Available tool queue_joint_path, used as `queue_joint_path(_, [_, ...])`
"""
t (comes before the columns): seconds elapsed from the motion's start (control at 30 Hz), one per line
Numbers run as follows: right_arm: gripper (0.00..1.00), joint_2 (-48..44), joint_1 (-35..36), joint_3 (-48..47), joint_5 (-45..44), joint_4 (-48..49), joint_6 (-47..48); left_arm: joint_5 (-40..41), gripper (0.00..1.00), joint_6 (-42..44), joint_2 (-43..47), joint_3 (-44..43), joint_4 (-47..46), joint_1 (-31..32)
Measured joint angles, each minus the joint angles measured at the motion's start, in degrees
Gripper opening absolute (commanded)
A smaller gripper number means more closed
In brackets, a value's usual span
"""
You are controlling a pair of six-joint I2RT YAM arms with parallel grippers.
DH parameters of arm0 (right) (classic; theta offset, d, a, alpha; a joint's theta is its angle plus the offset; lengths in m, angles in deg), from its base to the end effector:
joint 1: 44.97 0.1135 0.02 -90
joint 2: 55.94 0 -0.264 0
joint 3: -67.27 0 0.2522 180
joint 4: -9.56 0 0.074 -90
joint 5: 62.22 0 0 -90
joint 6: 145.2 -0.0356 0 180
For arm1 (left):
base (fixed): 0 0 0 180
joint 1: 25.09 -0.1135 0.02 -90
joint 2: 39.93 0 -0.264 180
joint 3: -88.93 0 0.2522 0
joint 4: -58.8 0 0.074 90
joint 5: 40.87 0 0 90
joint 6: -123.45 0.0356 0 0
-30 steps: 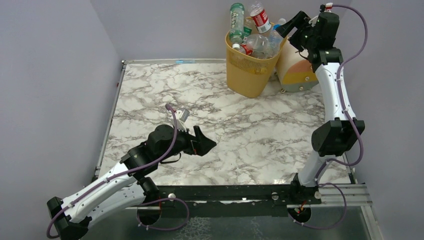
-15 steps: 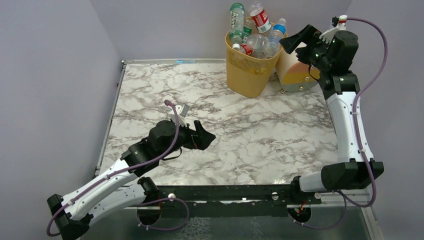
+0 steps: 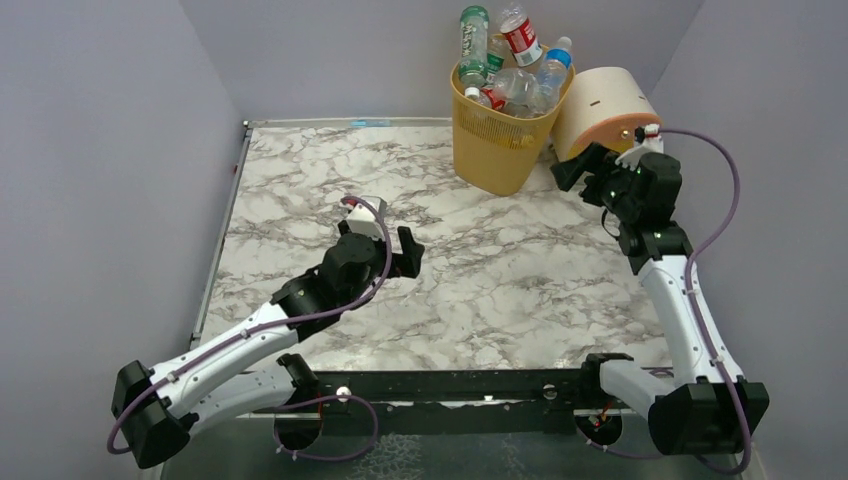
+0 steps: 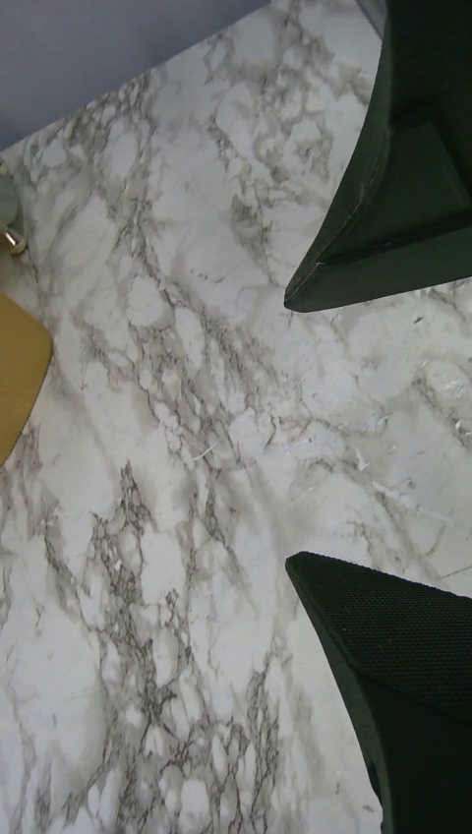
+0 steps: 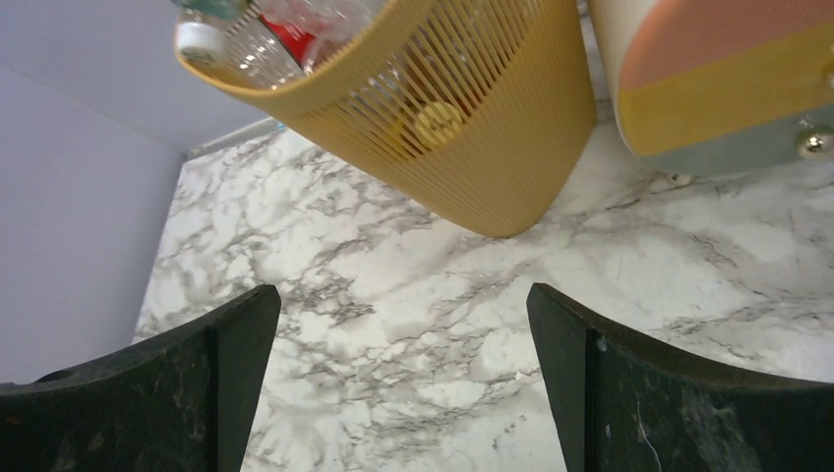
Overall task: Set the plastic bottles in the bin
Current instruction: Reset both arms
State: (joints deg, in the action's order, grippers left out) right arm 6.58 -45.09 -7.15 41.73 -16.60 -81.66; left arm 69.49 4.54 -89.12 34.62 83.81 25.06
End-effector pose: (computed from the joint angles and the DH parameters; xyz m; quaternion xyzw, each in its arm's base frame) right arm 0.2502 0.0081 0.3730 0.1076 0.7797 0.2322 0.5715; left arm 0.1374 -0.1453 0.2993 0.0487 0.8106 -0.2482 0.5281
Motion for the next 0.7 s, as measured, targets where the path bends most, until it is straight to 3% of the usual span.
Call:
queue_joint_path(0.17, [0.99, -3.5, 0.0, 12.2, -2.9, 5.7, 1.7, 2.6, 0.99, 4.5, -4.7, 1.8, -7.1, -3.5])
queue_joint_path(0.43, [0.99, -4.1, 0.0, 30.1, -9.0, 17.9, 4.0, -0.9, 0.99, 8.0, -12.3, 6.6, -18.1, -20.0])
queue_joint_path(0.7, [0.99, -4.0, 0.0, 40.4, -15.0, 32.0, 5.8, -2.3, 0.99, 14.7, -12.9, 14.3, -26.9, -29.6])
